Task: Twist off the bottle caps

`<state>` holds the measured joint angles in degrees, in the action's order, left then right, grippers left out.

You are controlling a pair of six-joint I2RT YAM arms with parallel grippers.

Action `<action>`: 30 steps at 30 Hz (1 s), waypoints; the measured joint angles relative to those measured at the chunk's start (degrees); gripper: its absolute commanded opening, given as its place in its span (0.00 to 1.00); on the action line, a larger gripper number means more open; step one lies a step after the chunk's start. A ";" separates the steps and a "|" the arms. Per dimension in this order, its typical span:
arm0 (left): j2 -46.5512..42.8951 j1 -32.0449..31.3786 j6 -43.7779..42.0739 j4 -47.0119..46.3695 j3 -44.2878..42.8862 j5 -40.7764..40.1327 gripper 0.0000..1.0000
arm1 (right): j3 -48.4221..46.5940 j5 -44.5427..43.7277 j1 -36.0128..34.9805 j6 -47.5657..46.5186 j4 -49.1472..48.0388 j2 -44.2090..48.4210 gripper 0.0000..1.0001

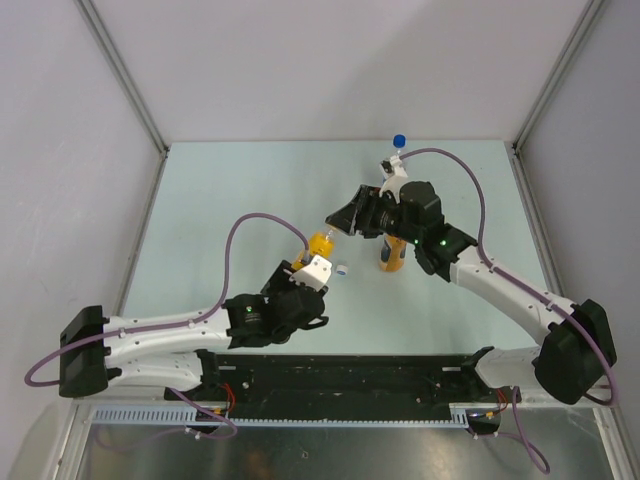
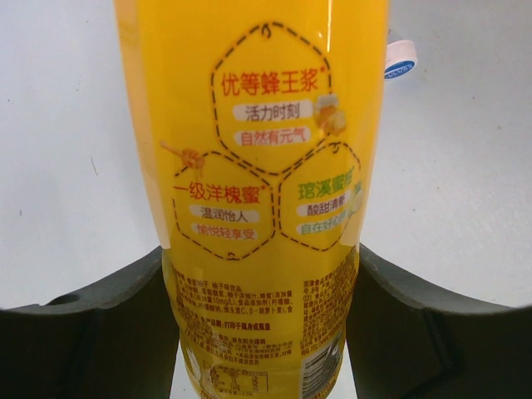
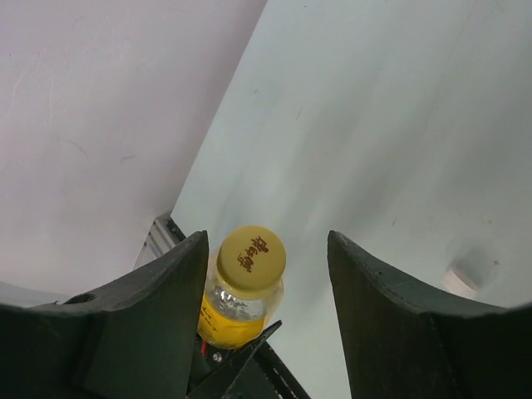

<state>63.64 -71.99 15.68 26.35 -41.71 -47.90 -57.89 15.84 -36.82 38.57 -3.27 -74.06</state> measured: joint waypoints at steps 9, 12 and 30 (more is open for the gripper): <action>1.33 0.00 -0.02 0.87 -1.64 -0.13 0.00 | 0.00 1.90 0.02 0.66 -1.31 -0.35 0.35; 1.88 0.00 0.42 0.90 -2.05 -0.74 0.00 | -0.02 2.08 0.13 1.11 -1.84 -0.42 0.18; -0.04 0.79 0.26 -3.41 -0.02 3.34 0.00 | -0.11 4.72 0.44 -1.53 -3.19 -0.39 0.00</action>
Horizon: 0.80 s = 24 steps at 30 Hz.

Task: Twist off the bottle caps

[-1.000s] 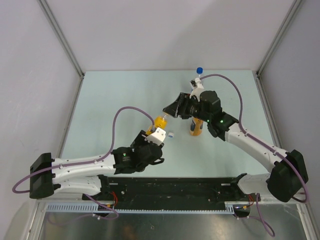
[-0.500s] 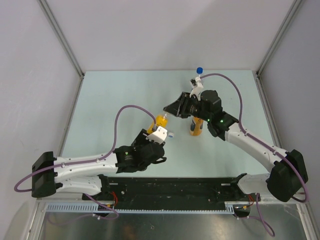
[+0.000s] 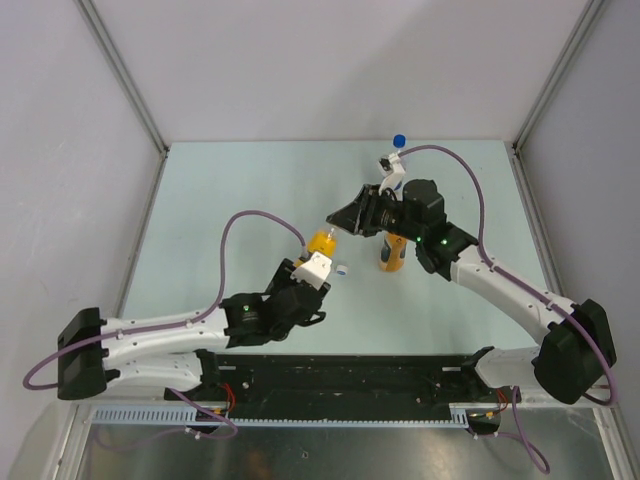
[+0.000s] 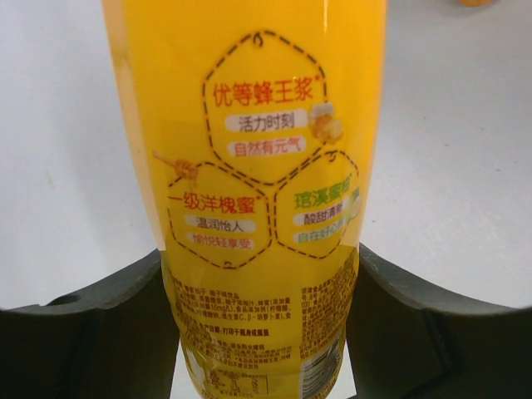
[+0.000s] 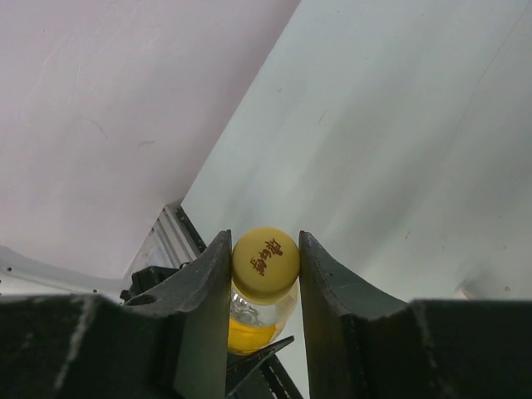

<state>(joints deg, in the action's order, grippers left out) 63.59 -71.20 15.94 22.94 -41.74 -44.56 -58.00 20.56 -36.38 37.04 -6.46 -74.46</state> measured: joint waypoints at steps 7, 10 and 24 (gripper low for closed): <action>-7.02 3.30 -2.25 -7.17 4.68 11.41 0.00 | 0.00 3.41 0.02 -4.39 -0.57 2.14 0.00; -11.39 5.95 -3.91 -11.52 7.13 19.23 0.00 | 0.00 5.81 0.02 -6.38 -2.10 3.80 0.00; -25.97 12.04 -4.35 -27.34 18.80 49.90 0.00 | 0.02 28.30 0.15 -11.23 -12.44 6.19 0.00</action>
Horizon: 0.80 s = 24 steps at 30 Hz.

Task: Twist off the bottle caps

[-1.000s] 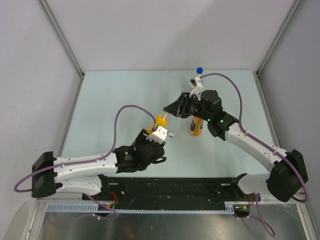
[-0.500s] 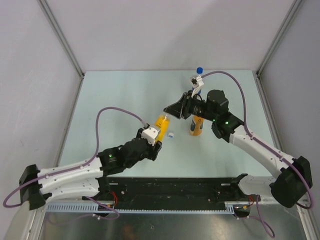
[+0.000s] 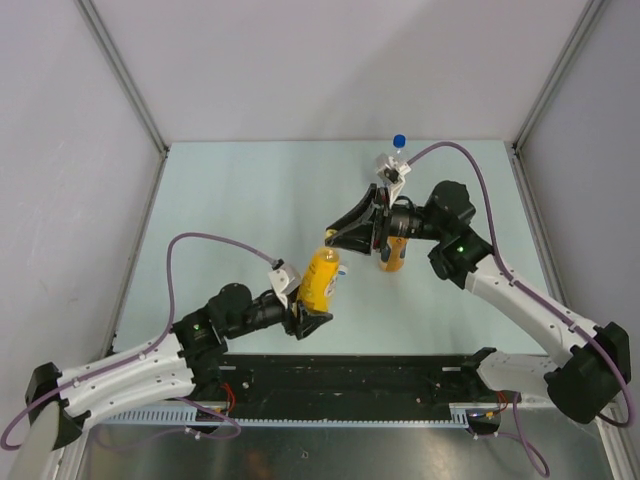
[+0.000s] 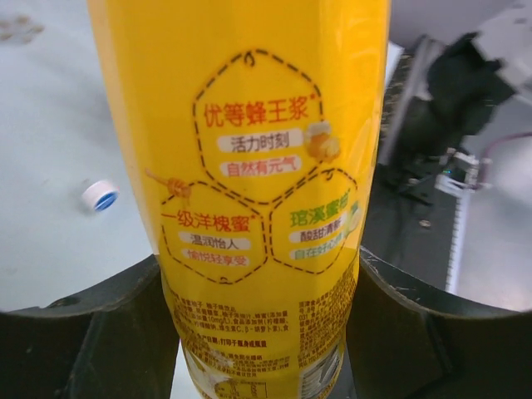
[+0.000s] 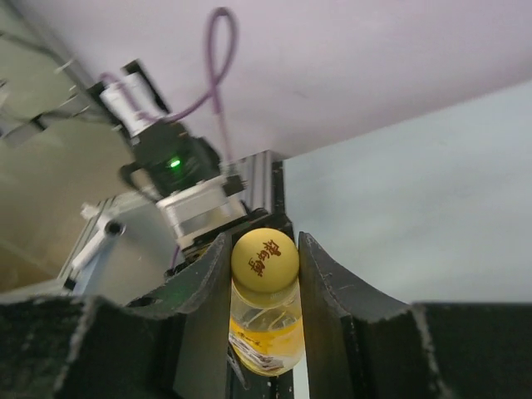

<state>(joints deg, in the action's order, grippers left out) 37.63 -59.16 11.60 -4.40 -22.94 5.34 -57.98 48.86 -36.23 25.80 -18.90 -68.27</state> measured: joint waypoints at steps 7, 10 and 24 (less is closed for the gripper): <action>-3.91 0.04 -0.61 -4.59 1.64 13.62 0.00 | 0.61 10.23 -1.70 -0.42 -7.37 3.10 0.00; -4.50 0.04 -0.96 -5.01 1.64 17.62 0.00 | 1.20 13.22 -2.16 -0.39 -9.88 4.07 0.00; -5.25 0.07 -1.11 -6.01 2.58 20.41 0.00 | 2.14 15.58 -2.71 -0.22 -12.44 4.59 0.23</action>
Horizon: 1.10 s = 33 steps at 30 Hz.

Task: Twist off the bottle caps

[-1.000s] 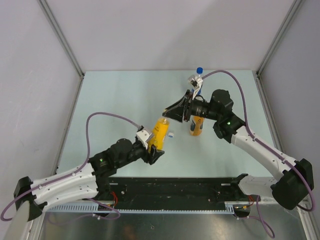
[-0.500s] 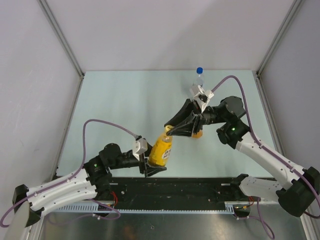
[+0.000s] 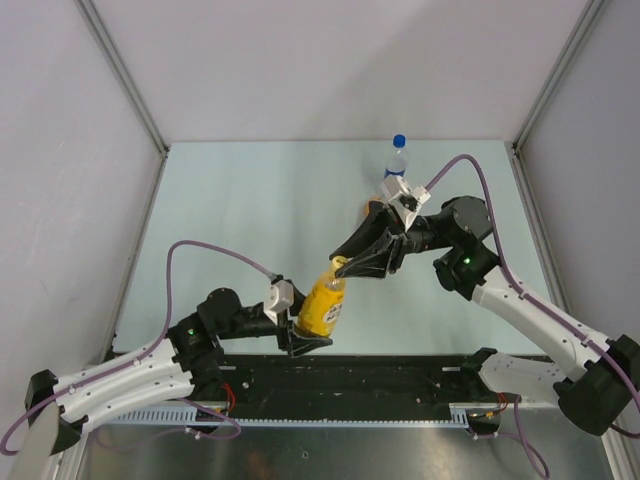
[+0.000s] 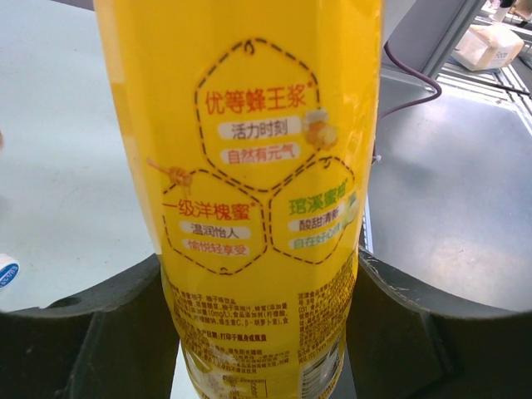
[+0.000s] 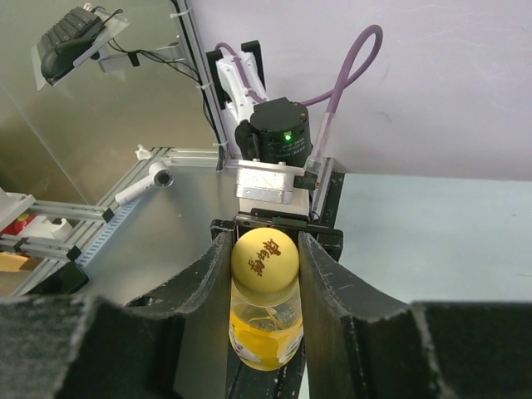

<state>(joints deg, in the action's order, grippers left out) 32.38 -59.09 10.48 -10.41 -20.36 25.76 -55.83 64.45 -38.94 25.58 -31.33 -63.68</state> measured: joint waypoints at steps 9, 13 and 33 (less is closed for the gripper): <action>0.52 -0.11 -1.70 -1.99 0.15 -1.46 0.00 | 0.55 -4.33 0.13 -1.27 3.91 1.75 0.84; 0.52 -0.33 -3.30 -2.54 0.33 -3.23 0.00 | 0.72 -6.93 0.17 -1.66 5.64 2.43 0.98; 8.41 -0.42 -5.99 7.19 -4.07 -24.61 0.00 | 1.29 -28.76 1.20 2.73 10.62 9.46 0.99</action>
<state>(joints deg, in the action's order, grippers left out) 40.80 -59.51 4.49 -3.22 -24.43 1.15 -54.54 35.68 -37.74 28.32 -20.71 -54.22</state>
